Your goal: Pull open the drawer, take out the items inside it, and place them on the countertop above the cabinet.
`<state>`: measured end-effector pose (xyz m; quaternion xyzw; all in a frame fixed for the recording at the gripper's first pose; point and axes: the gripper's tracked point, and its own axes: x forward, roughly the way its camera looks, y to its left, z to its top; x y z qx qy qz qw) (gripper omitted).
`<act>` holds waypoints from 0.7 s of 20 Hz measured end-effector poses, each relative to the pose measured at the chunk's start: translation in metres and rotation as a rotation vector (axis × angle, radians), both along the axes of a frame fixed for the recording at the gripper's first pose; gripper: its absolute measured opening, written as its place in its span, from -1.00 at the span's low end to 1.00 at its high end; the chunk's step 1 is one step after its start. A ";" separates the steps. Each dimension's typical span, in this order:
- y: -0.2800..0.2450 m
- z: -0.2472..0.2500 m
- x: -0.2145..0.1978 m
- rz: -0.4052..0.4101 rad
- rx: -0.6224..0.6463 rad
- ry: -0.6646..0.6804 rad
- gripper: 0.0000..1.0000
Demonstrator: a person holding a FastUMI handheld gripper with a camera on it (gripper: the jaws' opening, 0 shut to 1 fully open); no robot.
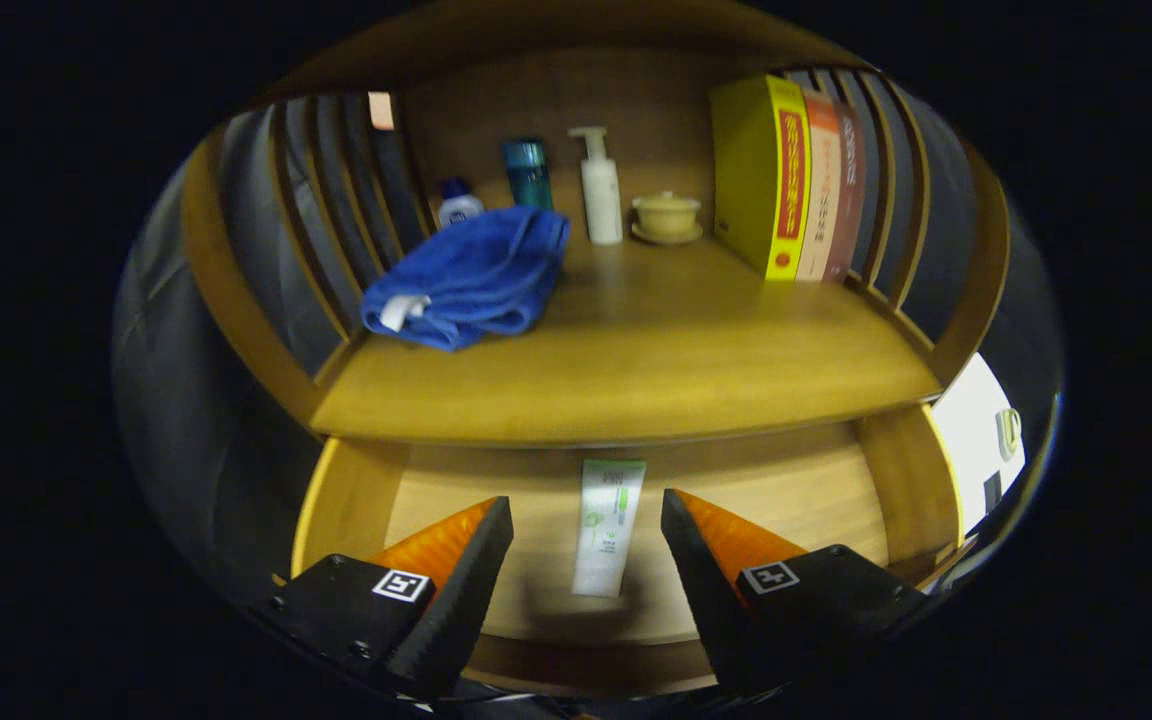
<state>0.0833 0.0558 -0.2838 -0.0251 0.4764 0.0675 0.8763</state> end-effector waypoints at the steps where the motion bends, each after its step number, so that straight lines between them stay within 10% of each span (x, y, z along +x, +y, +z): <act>1: 0.001 -0.013 -0.002 0.021 -0.029 0.020 0.95; 14: 0.004 -0.084 -0.025 0.041 -0.155 0.223 0.75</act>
